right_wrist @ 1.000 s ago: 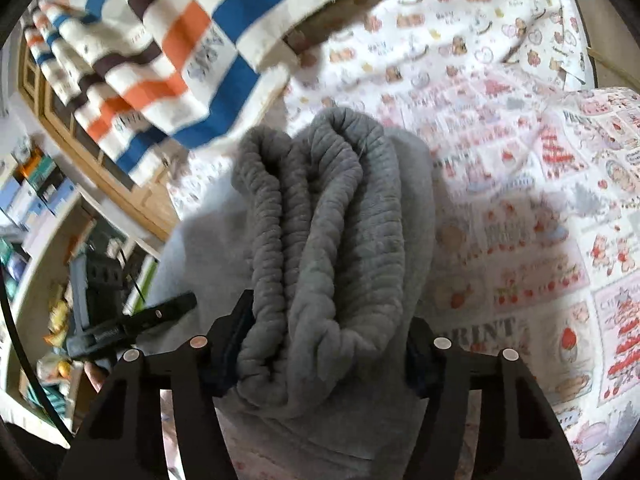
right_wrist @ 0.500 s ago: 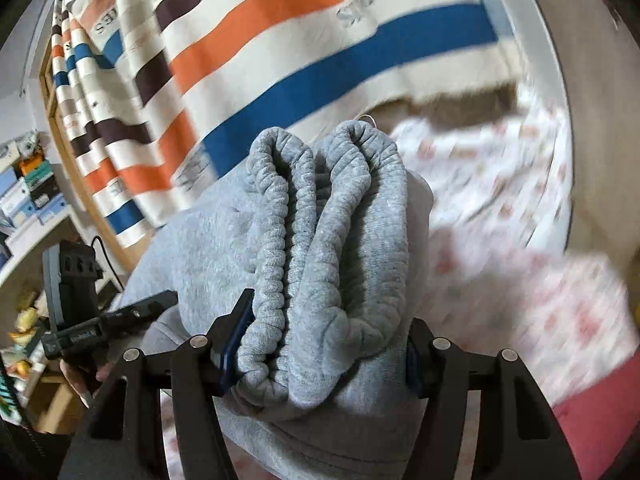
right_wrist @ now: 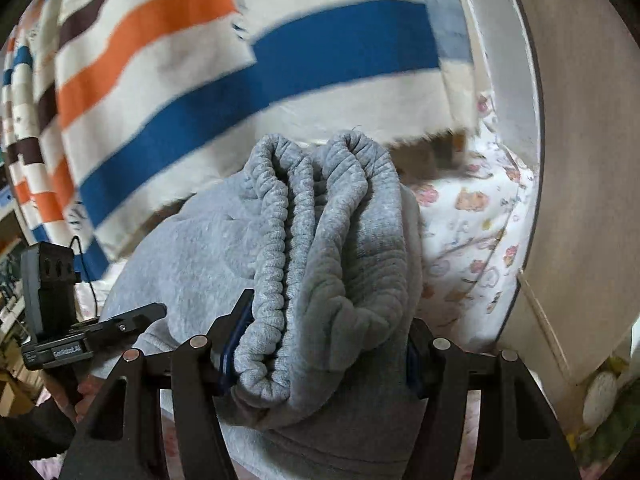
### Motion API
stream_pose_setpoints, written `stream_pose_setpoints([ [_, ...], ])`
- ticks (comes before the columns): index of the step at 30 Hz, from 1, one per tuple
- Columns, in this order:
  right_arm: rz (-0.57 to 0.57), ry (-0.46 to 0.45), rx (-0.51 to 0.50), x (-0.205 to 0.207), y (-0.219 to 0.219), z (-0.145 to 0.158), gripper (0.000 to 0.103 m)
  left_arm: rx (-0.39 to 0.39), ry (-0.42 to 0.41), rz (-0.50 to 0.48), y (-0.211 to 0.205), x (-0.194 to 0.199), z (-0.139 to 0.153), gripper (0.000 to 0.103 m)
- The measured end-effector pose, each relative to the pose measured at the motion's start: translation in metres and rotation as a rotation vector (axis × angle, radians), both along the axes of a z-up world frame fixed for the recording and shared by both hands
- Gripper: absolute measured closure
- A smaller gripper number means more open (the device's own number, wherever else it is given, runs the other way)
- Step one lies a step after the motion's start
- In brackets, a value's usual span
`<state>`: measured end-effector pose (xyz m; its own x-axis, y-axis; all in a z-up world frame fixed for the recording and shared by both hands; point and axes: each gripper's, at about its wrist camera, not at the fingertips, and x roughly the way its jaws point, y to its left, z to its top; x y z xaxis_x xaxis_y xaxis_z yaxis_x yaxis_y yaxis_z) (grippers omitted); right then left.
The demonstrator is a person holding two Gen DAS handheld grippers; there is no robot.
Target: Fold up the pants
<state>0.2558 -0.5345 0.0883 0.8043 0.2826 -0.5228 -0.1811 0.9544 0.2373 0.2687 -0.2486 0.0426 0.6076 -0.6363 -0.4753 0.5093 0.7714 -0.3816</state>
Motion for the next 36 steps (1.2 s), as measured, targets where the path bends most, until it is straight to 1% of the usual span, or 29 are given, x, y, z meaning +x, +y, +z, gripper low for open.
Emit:
stream_pose_setpoints([
  [3, -0.005, 0.021, -0.008, 0.015, -0.007, -0.019, 0.039, 0.069, -0.022, -0.02, -0.011, 0.004, -0.007, 0.045],
  [5, 0.006, 0.039, -0.02, 0.019, -0.007, -0.031, 0.039, 0.099, -0.003, -0.021, -0.014, 0.01, -0.015, 0.044],
  [6, 0.005, 0.044, -0.033, 0.019, -0.006, -0.037, 0.039, 0.128, 0.006, -0.026, -0.017, 0.01, -0.021, 0.044],
  [8, 0.004, 0.039, -0.049, 0.018, -0.005, -0.044, 0.039, 0.159, -0.013, -0.024, -0.021, 0.005, -0.027, 0.044],
  [10, -0.002, 0.045, -0.044, 0.02, -0.008, -0.051, 0.039, 0.178, -0.03, -0.016, -0.024, 0.004, -0.03, 0.044],
  [11, -0.006, 0.06, -0.039, 0.022, -0.008, -0.054, 0.039, 0.179, -0.012, -0.013, -0.024, 0.007, -0.032, 0.044],
  [12, -0.012, 0.077, -0.036, 0.023, -0.008, -0.057, 0.039, 0.185, 0.032, -0.011, -0.024, 0.013, -0.035, 0.044],
  [13, -0.013, 0.09, -0.044, 0.024, -0.008, -0.059, 0.039, 0.194, 0.076, -0.016, -0.023, 0.017, -0.039, 0.044],
  [14, -0.008, 0.087, -0.063, 0.023, -0.006, -0.06, 0.039, 0.208, 0.098, -0.023, -0.023, 0.02, -0.042, 0.044],
  [16, -0.007, 0.089, -0.089, 0.022, -0.002, -0.063, 0.039, 0.216, 0.098, -0.031, -0.02, 0.019, -0.042, 0.044],
  [18, -0.023, 0.102, -0.082, 0.024, -0.002, -0.066, 0.038, 0.242, 0.083, -0.032, -0.021, 0.018, -0.042, 0.043],
  [20, -0.058, 0.135, -0.077, 0.031, -0.003, -0.074, 0.034, 0.257, 0.103, -0.03, -0.024, 0.021, -0.046, 0.033],
  [21, -0.069, 0.139, -0.083, 0.032, -0.002, -0.077, 0.033, 0.272, 0.104, -0.04, -0.024, 0.023, -0.048, 0.033],
  [24, -0.109, 0.112, -0.107, 0.029, 0.001, -0.078, 0.026, 0.29, 0.057, -0.083, -0.021, 0.02, -0.045, 0.032],
  [27, -0.149, 0.102, -0.158, 0.022, 0.007, -0.073, 0.019, 0.264, 0.083, -0.085, -0.012, 0.018, -0.04, 0.03],
  [28, -0.166, 0.099, -0.182, 0.021, 0.008, -0.072, 0.014, 0.257, 0.084, -0.075, -0.009, 0.016, -0.039, 0.027],
  [30, -0.205, 0.093, -0.228, 0.016, 0.011, -0.067, 0.012, 0.27, 0.039, -0.046, -0.003, 0.006, -0.035, 0.024],
  [31, -0.231, 0.094, -0.25, 0.012, 0.013, -0.062, 0.012, 0.289, 0.009, -0.038, -0.003, 0.0, -0.034, 0.022],
  [33, -0.257, 0.083, -0.263, 0.004, 0.014, -0.054, 0.012, 0.337, -0.056, -0.01, 0.002, -0.013, -0.031, 0.019],
  [35, -0.286, 0.036, -0.276, -0.01, 0.016, -0.044, 0.012, 0.376, -0.153, 0.054, 0.014, -0.029, -0.023, 0.014],
  [36, -0.291, 0.018, -0.279, -0.015, 0.018, -0.04, 0.012, 0.385, -0.205, 0.085, 0.02, -0.039, -0.017, 0.013],
])
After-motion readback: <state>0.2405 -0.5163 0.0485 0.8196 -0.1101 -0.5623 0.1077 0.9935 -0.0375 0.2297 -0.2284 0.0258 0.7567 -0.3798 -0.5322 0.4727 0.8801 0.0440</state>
